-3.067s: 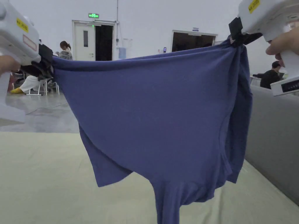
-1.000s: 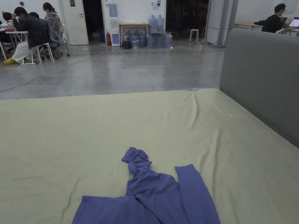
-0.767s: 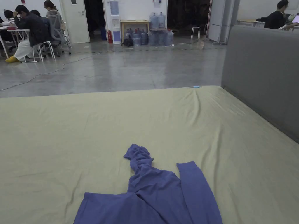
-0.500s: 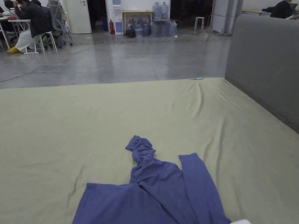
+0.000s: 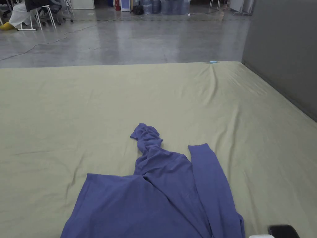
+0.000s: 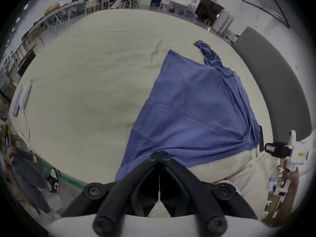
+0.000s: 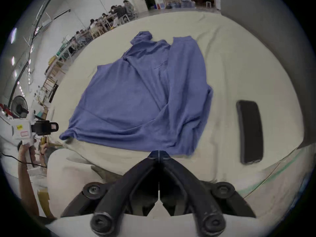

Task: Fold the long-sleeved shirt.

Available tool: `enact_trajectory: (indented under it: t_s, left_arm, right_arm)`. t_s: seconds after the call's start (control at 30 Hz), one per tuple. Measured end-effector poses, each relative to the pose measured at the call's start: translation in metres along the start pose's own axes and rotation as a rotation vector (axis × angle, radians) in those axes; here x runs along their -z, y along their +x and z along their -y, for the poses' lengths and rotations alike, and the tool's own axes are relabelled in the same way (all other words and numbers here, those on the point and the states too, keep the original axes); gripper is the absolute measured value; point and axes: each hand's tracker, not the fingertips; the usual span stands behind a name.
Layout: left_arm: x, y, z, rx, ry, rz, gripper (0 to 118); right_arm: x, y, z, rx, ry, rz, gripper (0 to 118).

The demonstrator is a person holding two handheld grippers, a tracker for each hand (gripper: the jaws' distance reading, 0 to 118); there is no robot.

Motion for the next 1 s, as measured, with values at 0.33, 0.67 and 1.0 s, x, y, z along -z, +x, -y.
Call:
enact_trajectory:
  t_s: [0.33,0.67,1.0]
  left_arm:
    - [-0.002,0.008,-0.042,0.027,0.038,0.005,0]
    - [0.016,0.013,-0.053,0.041,-0.002,0.022,0]
    - [0.034,0.038,-0.113,0.165,0.006,0.023,0]
  right_arm:
    - [0.005,0.001,-0.073,-0.036,0.083,0.070,0]
    - [0.029,0.005,-0.098,0.018,0.091,0.061,0]
    - [0.033,0.006,-0.076,0.061,0.049,0.017,0]
